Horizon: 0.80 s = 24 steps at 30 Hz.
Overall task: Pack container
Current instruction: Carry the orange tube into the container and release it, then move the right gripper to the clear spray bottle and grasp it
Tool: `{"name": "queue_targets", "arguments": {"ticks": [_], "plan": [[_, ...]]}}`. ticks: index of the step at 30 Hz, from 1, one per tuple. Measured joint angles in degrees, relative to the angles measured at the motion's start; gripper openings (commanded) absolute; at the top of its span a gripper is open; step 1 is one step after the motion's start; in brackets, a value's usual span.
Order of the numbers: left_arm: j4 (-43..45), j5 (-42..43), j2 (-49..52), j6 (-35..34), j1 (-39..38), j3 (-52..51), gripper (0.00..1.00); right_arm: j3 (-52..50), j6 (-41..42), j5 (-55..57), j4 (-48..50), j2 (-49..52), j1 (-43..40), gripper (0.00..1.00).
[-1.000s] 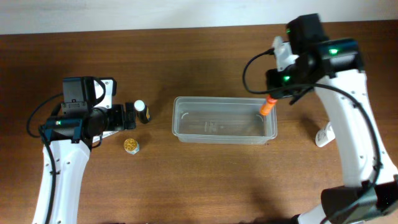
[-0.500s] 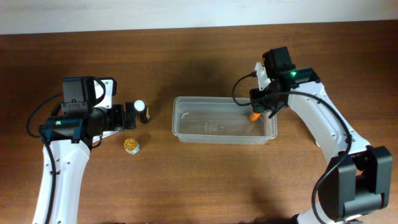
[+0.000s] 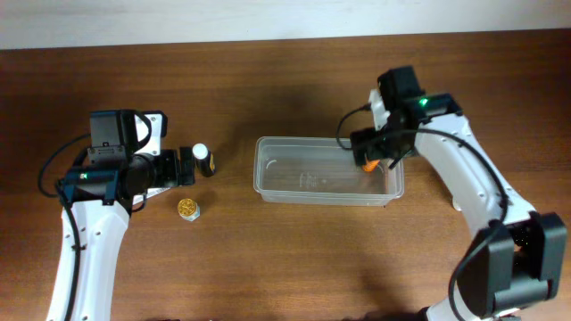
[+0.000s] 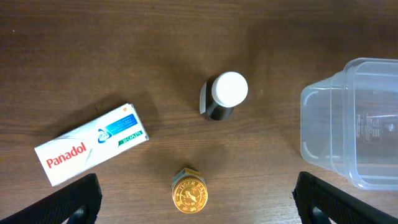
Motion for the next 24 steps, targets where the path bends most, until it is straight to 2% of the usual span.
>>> {"name": "queue_targets", "arguments": {"ticks": [5, 8, 12, 18, 24], "plan": [[0.04, 0.00, 0.00, 0.00, 0.00, 0.00, 0.99, 11.50, 2.62, 3.28, -6.03, -5.22, -1.49, 0.98], [0.04, 0.00, 0.00, 0.00, 0.00, 0.00, 0.99, 17.62, 4.83, 4.28, -9.11, -10.99, -6.62, 0.98], [0.04, 0.00, 0.00, 0.00, 0.00, 0.00, 0.99, 19.34, 7.43, 5.53, -14.95, -15.61, -16.22, 0.98], [0.24, 0.00, 0.00, 0.00, 0.00, 0.00, 0.99, 13.20, 8.81, 5.29, -18.40, -12.31, -26.71, 0.98], [0.39, 0.00, 0.00, 0.00, 0.00, 0.00, 0.99, -1.14, 8.85, 4.28, -11.50, -6.27, -30.95, 0.98]]}}
